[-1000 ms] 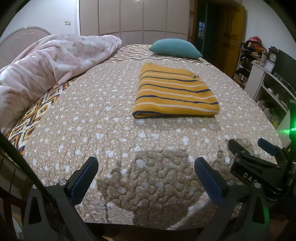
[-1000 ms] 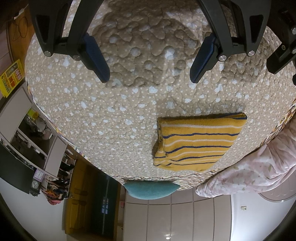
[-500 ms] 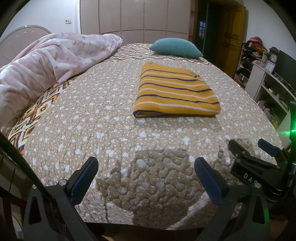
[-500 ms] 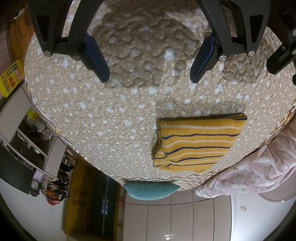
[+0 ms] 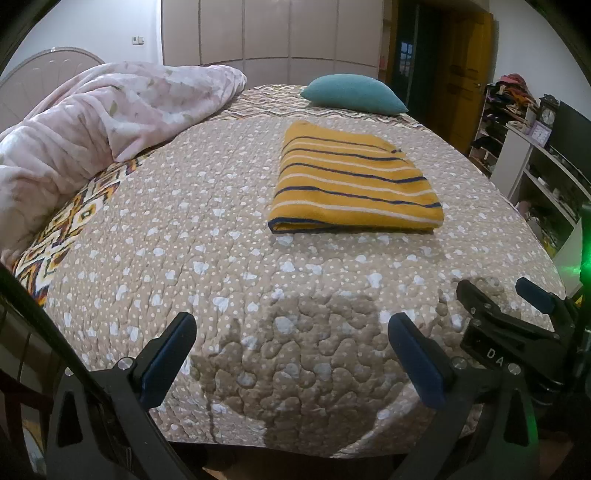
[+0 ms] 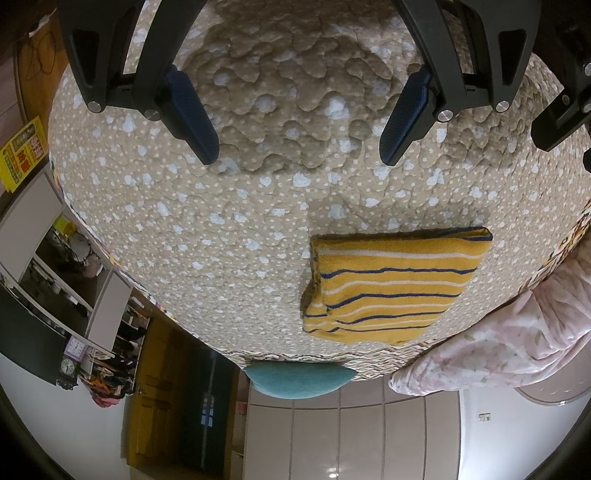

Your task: Fold small clothes

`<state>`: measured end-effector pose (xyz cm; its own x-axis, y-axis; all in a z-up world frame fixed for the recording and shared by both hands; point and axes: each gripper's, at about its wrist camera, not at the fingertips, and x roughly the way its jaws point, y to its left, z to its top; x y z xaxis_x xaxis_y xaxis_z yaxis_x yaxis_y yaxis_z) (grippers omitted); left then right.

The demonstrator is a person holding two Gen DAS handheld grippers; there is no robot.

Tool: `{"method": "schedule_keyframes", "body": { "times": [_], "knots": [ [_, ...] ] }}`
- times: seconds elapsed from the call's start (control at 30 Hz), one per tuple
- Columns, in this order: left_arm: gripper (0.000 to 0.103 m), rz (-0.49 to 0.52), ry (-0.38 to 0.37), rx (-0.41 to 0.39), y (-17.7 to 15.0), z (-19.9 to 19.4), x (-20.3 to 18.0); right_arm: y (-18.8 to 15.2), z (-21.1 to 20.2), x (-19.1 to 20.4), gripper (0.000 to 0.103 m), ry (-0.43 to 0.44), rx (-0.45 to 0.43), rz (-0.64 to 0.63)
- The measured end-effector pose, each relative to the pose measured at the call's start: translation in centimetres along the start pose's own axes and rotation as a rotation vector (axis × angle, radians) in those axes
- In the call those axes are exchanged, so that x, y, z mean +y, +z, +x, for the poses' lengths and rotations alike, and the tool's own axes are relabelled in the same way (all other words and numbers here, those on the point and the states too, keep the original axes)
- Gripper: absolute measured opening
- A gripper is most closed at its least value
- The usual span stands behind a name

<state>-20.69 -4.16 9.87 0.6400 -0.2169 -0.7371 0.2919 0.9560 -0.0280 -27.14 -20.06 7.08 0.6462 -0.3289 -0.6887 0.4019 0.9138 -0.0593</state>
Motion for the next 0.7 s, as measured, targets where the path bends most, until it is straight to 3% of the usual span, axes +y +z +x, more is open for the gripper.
{"method": "schedule_keyframes", "body": {
  "times": [0.2, 0.43, 0.7],
  "knots": [
    [0.103, -0.040, 0.029, -0.021, 0.8, 0.2, 1.4, 0.1, 0.0, -0.1, 0.092, -0.001, -0.002, -0.003],
    [0.103, -0.045, 0.154, -0.084, 1.5, 1.1, 4.1, 0.9, 1.1, 0.2, 0.094, -0.011, -0.021, -0.050],
    [0.103, -0.048, 0.185, -0.017, 2.3, 5.5, 6.1, 1.4, 5.0, 1.4, 0.094, 0.011, 0.021, -0.078]
  ]
}}
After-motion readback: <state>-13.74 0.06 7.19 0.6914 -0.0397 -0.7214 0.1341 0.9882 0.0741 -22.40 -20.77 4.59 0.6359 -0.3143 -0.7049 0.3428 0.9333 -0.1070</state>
